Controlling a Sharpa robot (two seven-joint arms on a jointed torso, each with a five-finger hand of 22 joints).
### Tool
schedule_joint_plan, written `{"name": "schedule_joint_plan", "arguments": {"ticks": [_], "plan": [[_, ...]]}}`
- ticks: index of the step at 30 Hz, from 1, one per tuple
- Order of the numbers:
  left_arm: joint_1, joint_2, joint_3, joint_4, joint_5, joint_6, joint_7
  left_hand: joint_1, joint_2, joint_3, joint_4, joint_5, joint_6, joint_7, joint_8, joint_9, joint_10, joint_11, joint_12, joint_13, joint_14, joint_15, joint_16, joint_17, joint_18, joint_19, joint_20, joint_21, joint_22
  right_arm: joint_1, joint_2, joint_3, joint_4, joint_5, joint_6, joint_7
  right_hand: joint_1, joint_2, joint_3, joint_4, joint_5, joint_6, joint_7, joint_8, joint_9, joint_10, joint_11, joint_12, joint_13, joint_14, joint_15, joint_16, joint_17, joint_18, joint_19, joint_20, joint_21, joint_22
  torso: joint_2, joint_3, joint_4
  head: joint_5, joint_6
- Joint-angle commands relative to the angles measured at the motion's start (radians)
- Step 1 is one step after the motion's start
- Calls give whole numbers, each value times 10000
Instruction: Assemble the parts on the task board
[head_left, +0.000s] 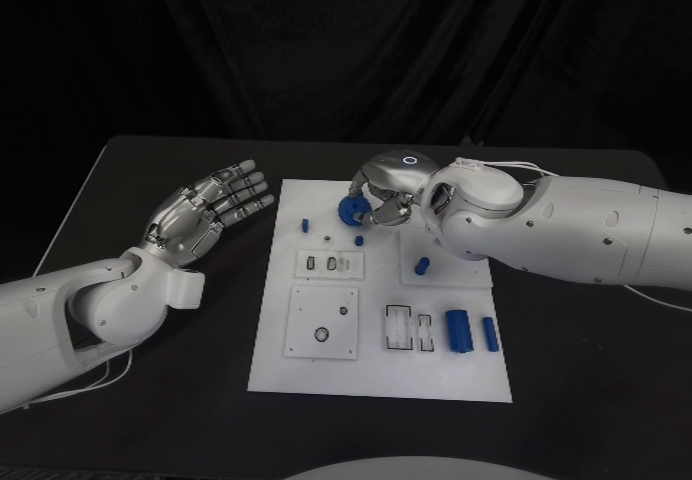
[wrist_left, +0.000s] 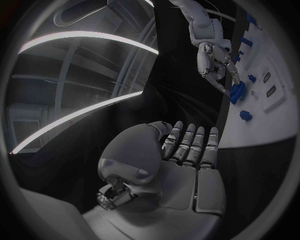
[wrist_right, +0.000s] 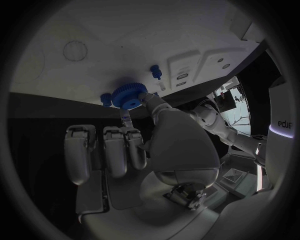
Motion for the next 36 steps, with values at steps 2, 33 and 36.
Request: {"name": "schedule_joint_plan", "arguments": {"ticks": [2, 33, 36], "plan": [[-15, 28, 6, 13, -16, 173, 164, -86, 16, 65, -1, 64, -13, 49, 32, 10, 24, 42, 65, 10, 12, 76, 53, 15, -144, 29, 27, 47, 11, 5, 61, -1, -71, -280, 468, -556, 16, 57, 84, -6, 49, 124, -266, -150, 990, 1059, 79, 27, 2635, 1045, 39, 25, 2635, -68, 877, 12, -82, 2493, 8, -2, 16, -30, -10], [-22, 70, 6, -30, -16, 201, 147, -122, 16, 112, -6, 65, -28, 56, 32, 8, 21, 50, 89, 9, 33, 90, 100, 24, -157, 30, 29, 52, 13, 6, 326, 1, -247, -321, 939, -797, -245, -50, 150, 168, -1882, -2943, -192, -952, -617, 1059, -3, 27, 2635, 1045, -4, 25, 2635, -22, 795, 14, -236, 2436, 2, 5, 7, -27, -25], [-24, 78, 6, -38, -16, 211, 148, -122, 16, 112, -6, 65, -28, 56, 32, 8, 21, 50, 89, 9, 33, 90, 100, 24, -157, 30, 29, 52, 13, 6, 314, 1, -248, -321, 951, -773, -304, -21, -43, 265, -2385, -3822, -337, -1011, -953, 1059, -122, 27, 2635, 1045, -103, 25, 2635, -12, 779, -69, -269, 2425, 1, 5, 4, -27, -26]]}}
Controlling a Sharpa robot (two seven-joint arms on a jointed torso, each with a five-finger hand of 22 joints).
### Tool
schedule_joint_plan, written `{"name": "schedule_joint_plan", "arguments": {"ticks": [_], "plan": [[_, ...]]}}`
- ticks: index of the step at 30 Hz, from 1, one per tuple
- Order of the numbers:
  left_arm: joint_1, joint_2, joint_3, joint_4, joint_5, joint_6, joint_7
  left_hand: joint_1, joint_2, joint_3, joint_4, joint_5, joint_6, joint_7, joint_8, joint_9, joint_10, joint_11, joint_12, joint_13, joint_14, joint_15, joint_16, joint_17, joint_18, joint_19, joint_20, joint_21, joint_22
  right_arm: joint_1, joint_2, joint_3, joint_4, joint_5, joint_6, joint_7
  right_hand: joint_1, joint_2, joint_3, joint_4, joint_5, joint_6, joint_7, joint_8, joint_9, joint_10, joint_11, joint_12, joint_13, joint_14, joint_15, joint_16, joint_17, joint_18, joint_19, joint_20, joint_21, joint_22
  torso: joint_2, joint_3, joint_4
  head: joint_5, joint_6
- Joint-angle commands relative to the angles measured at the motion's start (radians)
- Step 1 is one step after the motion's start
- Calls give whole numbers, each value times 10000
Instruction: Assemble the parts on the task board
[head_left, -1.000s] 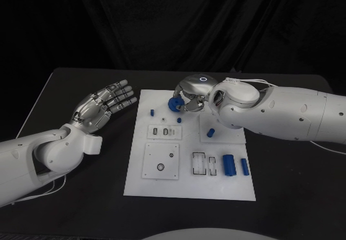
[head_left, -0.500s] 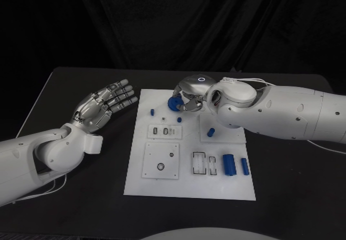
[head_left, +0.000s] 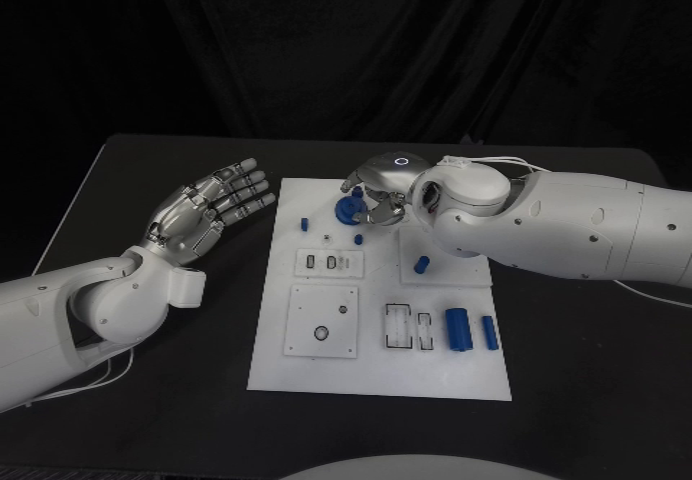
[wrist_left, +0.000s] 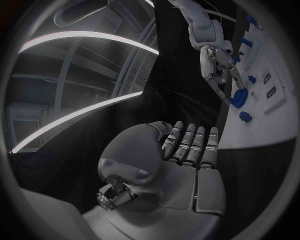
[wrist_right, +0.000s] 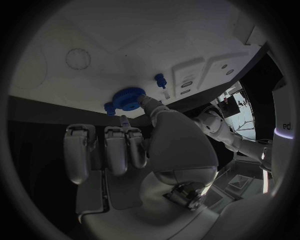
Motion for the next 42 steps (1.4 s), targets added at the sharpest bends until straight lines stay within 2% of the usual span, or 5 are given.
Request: {"name": "schedule_joint_plan", "arguments": {"ticks": [1, 9, 15, 26, 42], "plan": [[-18, 22, 6, -2, -16, 179, 151, -122, 16, 56, -4, 65, -28, 56, 33, 8, 21, 50, 41, 10, -5, 52, 59, 15, -157, 30, 29, 52, 17, -10, -23, 6, -7, -80, 105, -170, -141, 53, -202, 72, -425, -766, -142, -83, -290, 1043, -170, 28, 2629, 1046, -158, 26, 2635, -9, 767, -135, -76, 2422, -4, 1, 8, -13, 9], [-26, -39, 6, 21, -16, 174, 171, -122, 16, 56, -4, 65, -28, 56, 33, 8, 21, 50, 41, 10, -5, 52, 59, 15, -157, 30, 29, 52, 17, 33, -271, 23, 120, -31, -661, 147, -245, 69, -542, 263, -933, -896, -230, -35, -498, 1043, -274, 28, 2629, 1046, -265, 26, 2635, -2, 755, -254, -111, 2414, -6, 3, -4, 43, 13], [-30, -106, 6, 63, -16, 158, 184, -122, 16, 56, -4, 65, -28, 56, 33, 8, 21, 50, 41, 10, -5, 52, 59, 15, -157, 30, 29, 52, 17, 325, -823, 34, 529, 138, -1265, 358, -255, 161, -740, 430, -893, 1420, -94, 364, -193, 1043, -177, 28, 2629, 1046, -196, 26, 2635, -13, 778, -216, -87, 2431, -2, 8, 1, 107, -10], [-32, -154, 5, 144, -16, 94, 197, -141, 13, 80, -8, 64, -7, 60, 39, 11, 33, 59, 71, 13, 11, 63, 89, 22, -165, 34, 31, 56, 19, 884, -2741, 6, 1795, 549, -1174, 806, -75, 265, -807, 536, -253, 2534, -85, 589, -42, 1043, -152, 28, 2629, 1046, -157, 26, 2635, -114, 969, -160, 249, 2576, -1, 8, -4, -98, 155], [-33, -126, 6, 220, -17, 134, 201, -145, 11, 86, -11, 63, -15, 61, 38, 11, 25, 62, 63, 11, 12, 66, 93, 22, -168, 34, 32, 57, 19, 187, -4922, -34, 2166, 595, -2553, 1284, 165, 107, -865, 670, -301, 2669, -203, 362, 50, 1043, -241, 28, 2629, 1046, -230, 26, 2635, -158, 1049, -230, 395, 2635, 8, -4, 65, -499, 303]]}}
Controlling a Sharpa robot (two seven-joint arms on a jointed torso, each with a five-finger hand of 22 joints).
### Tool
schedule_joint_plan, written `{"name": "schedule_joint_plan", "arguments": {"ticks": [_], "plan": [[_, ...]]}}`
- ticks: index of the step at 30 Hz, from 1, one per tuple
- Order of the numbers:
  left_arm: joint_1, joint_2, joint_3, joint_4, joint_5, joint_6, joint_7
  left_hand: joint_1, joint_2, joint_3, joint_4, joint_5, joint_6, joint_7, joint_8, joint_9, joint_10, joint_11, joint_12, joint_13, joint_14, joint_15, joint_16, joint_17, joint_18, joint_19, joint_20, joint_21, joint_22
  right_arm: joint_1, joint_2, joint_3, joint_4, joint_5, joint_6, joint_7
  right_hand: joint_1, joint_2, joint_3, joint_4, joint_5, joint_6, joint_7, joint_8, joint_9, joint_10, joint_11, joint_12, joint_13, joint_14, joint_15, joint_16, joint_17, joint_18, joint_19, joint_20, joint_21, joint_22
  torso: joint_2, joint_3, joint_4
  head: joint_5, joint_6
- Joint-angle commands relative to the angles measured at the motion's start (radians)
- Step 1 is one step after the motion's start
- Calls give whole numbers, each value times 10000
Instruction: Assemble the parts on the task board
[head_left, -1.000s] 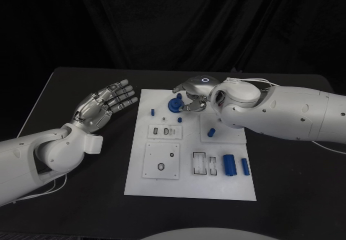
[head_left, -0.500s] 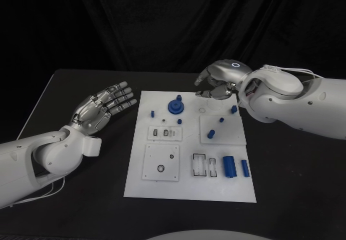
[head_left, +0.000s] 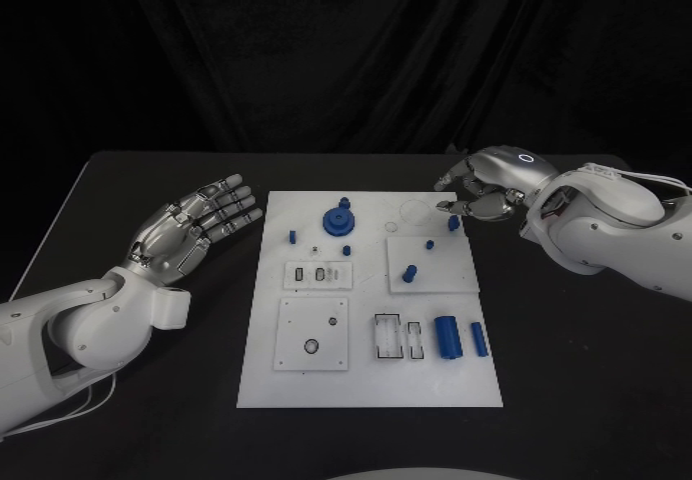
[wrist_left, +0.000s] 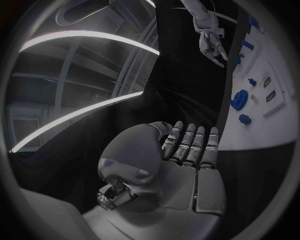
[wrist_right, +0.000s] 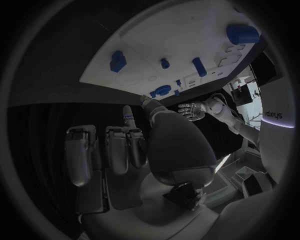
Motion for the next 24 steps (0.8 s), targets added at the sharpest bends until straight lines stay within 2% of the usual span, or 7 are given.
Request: {"name": "schedule_joint_plan", "arguments": {"ticks": [1, 2, 3, 7, 14, 21, 24], "plan": [[-15, -20, 6, 28, -19, 124, 192, -105, -30, 57, 18, 63, -15, 61, 38, 10, 25, 62, 27, 11, 13, 67, 54, 13, -168, 34, 32, 57, 13, -93, -153, 7, -18, 30, -730, 64, -47, -119, -36, 108, -133, -179, -25, -112, -44, 1042, -57, 28, 2633, 1060, -66, 26, 2635, -160, 1045, -77, 25, 2631, 16, -2, 31, -37, 4], [-15, -24, 6, 30, -19, 123, 191, -105, -30, 57, 18, 63, -15, 61, 38, 10, 25, 62, 27, 11, 13, 67, 54, 13, -168, 34, 32, 57, 13, -119, -194, 7, -27, 30, -713, 30, -59, -123, -56, 142, -194, -218, -29, -137, -52, 1042, -63, 28, 2633, 1060, -72, 26, 2635, -160, 1045, -82, 25, 2631, 14, 7, -11, -4, 12], [-15, -26, 6, 30, -19, 122, 192, -105, -30, 57, 18, 63, -15, 61, 38, 10, 25, 62, 27, 11, 13, 67, 54, 13, -168, 34, 32, 57, 13, -145, -232, 6, -37, 31, -697, -2, -72, -132, -79, 175, -255, -254, -34, -161, -60, 1042, -68, 28, 2633, 1060, -77, 26, 2635, -160, 1045, -87, 25, 2631, 15, 11, -20, 12, 13], [-15, 1, 6, 8, -19, 126, 188, -105, -30, 57, 18, 63, -15, 61, 38, 10, 25, 62, 27, 11, 13, 67, 54, 13, -168, 34, 32, 57, 13, -273, -368, 4, -90, 31, -655, -86, -97, -156, -141, 257, -424, -339, -46, -214, -81, 1042, -80, 28, 2633, 1060, -87, 26, 2635, -160, 1045, -98, 25, 2631, 14, 16, 16, -18, 4], [-15, 65, 6, -7, -19, 167, 171, -116, -35, 72, 13, 63, 6, 64, 45, 14, 31, 70, 43, 12, 24, 78, 74, 18, -175, 33, 35, 58, 14, -572, -573, 1, -122, 31, -665, -104, -105, -179, -182, 305, -511, -398, -63, -247, -95, 1042, -92, 28, 2633, 1060, -95, 26, 2635, -160, 1045, -104, 25, 2631, 24, 21, -19, 6, -15], [-15, 51, 6, 11, -19, 177, 166, -116, -35, 72, 13, 63, 6, 64, 45, 14, 31, 70, 43, 12, 24, 78, 74, 18, -175, 33, 35, 58, 14, -750, -639, -1, -214, 32, -636, -117, -98, -209, -209, 320, -565, -420, -72, -257, -100, 1042, -100, 28, 2633, 1060, -100, 26, 2635, -160, 1045, -109, 25, 2631, 24, 2, 18, -13, -63], [-16, 36, 6, 13, -19, 175, 165, -116, -35, 72, 13, 63, 6, 64, 45, 14, 31, 70, 43, 12, 24, 78, 74, 18, -175, 33, 35, 58, 14, -823, -637, -1, -254, 59, -658, -93, -92, -220, -219, 328, -590, -433, -74, -263, -103, 1042, -102, 28, 2633, 1060, -103, 26, 2635, -160, 1045, -111, 25, 2631, 19, 4, 9, -13, -93]]}}
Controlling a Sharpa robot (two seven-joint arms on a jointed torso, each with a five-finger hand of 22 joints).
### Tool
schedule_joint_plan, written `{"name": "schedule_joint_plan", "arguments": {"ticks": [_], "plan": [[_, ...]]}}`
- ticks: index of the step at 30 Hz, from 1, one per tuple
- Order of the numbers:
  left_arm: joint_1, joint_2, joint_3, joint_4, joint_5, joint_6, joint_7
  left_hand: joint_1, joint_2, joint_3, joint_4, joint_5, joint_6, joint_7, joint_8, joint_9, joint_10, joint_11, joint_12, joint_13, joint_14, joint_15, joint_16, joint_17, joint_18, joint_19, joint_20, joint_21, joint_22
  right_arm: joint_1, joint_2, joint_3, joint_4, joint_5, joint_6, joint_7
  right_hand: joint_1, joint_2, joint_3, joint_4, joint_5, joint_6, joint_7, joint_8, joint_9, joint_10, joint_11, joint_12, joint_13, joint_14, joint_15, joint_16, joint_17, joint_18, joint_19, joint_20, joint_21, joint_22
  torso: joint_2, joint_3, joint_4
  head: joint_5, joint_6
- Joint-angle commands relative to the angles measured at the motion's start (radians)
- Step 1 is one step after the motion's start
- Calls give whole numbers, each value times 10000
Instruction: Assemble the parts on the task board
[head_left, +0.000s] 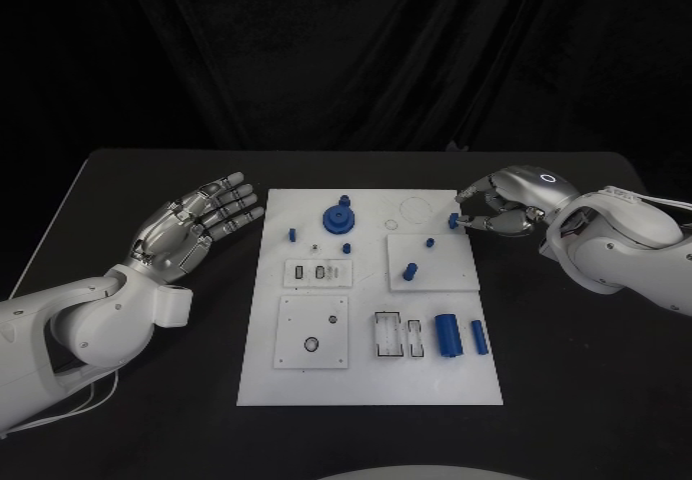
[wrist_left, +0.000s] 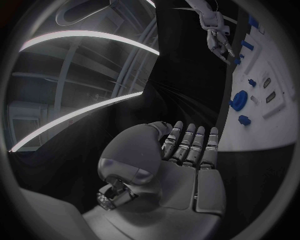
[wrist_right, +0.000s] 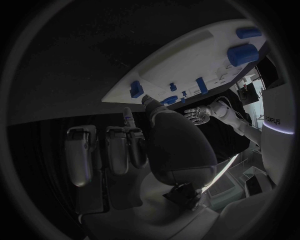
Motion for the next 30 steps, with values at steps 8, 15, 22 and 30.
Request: {"name": "schedule_joint_plan", "arguments": {"ticks": [8, 15, 22, 30], "plan": [[-18, -11, 6, -2, -19, 177, 153, -87, 2, 89, 7, 64, -7, 67, 44, 12, 23, 75, 45, 10, 18, 85, 39, 7, -182, 34, 35, 60, 17, -209, -5, 5, -71, 69, -243, -80, 21, -172, -71, 121, -172, -107, -5, -68, -30, 1077, -69, 27, 2633, 1025, -76, 26, 2635, -160, 1038, -52, 25, 2633, -8, 7, -5, 32, -84], [-22, -1, 6, -40, -19, 192, 141, -87, 2, 89, 7, 64, -7, 67, 44, 12, 23, 75, 45, 10, 18, 85, 39, 7, -182, 34, 35, 60, 17, -252, 89, 4, -164, 77, -189, -112, 126, -244, -119, 146, -314, -217, -18, -94, -50, 1077, -80, 27, 2633, 1025, -84, 26, 2635, -160, 1038, -59, 25, 2633, -9, 14, -14, 53, -130], [-25, 4, 6, -68, -19, 207, 119, -87, 2, 89, 7, 64, -7, 67, 44, 12, 23, 75, 45, 10, 18, 85, 39, 7, -182, 34, 35, 60, 17, -273, 232, 4, -255, 78, -107, -138, 278, -274, -117, 119, -325, -274, -21, -93, -59, 1077, -84, 27, 2633, 1025, -89, 26, 2635, -160, 1038, -63, 25, 2633, -15, 3, -6, 55, -130], [-30, -3, 6, -84, -19, 213, 92, -87, 2, 89, 7, 64, -7, 67, 44, 12, 23, 75, 45, 10, 18, 85, 39, 7, -182, 34, 35, 60, 17, -282, 377, 5, -370, 79, -66, -175, 533, -269, -88, 68, -152, -321, -7, -72, -61, 1077, -77, 27, 2633, 1025, -87, 26, 2635, -160, 1038, -64, 25, 2633, -17, -3, -7, 70, -143]]}}
